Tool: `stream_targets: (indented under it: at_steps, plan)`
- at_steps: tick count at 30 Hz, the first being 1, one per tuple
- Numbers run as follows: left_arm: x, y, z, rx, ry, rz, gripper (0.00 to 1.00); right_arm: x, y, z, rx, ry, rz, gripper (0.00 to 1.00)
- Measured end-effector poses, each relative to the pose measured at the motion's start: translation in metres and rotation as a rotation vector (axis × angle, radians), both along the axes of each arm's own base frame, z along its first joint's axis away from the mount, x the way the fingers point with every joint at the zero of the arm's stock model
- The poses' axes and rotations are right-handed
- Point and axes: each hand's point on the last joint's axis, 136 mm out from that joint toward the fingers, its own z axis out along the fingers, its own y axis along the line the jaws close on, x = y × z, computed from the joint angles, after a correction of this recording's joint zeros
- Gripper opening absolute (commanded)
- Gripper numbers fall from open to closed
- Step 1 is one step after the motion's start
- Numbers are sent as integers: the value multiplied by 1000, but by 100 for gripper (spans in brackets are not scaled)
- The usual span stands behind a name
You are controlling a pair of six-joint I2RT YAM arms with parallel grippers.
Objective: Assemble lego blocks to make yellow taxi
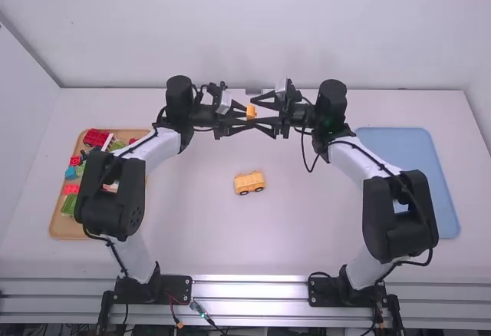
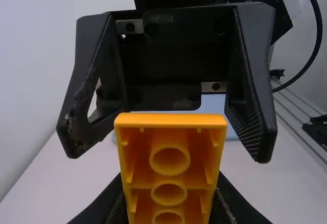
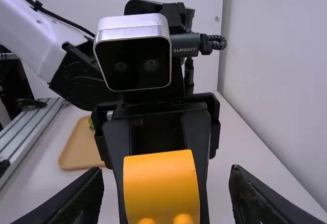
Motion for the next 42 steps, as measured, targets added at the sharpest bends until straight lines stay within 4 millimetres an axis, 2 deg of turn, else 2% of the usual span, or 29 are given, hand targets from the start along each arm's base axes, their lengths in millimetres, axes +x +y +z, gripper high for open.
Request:
stream_targets:
  at_steps: [4,6,8,10,12,15,20,22,23,25,28,33,36,39,42]
  plan:
    - [0,0,0,0,0,0,2,-2,3,-1,-2,5,5,59]
    - [-1,0,0,0,2,-5,2,-3,5,-1,-2,4,12,50]
    - [-1,0,0,0,4,-7,3,-4,6,-1,-2,1,14,47]
    - [-1,0,0,0,5,-7,17,-4,6,-1,-2,1,14,41]
    - [-1,0,0,0,7,-7,18,-4,6,-1,-2,2,12,40]
    - [-1,0,-1,0,7,-7,27,-3,5,-1,-2,2,8,37]
    - [-2,0,-1,-1,12,-11,34,-3,4,-1,-2,-2,9,33]
    - [-3,0,0,-2,15,-18,44,-2,4,-1,-3,-7,7,32]
    - [-3,0,0,-2,9,-17,44,-2,4,-1,-3,-5,7,31]
    - [-3,0,0,-2,7,-17,56,-2,4,-1,-3,2,7,30]
    - [-3,0,1,-3,-2,-17,99,-2,4,-2,-4,9,7,27]
    - [-3,0,-1,-1,13,-16,99,0,4,-4,-8,21,-9,30]
    - [-2,5,-8,10,84,-5,99,8,0,-12,-28,85,-51,23]
    - [4,22,-20,26,165,39,99,20,-10,-23,-67,172,-117,19]
    - [21,66,-40,50,283,172,99,34,-21,-41,-158,285,-210,16]
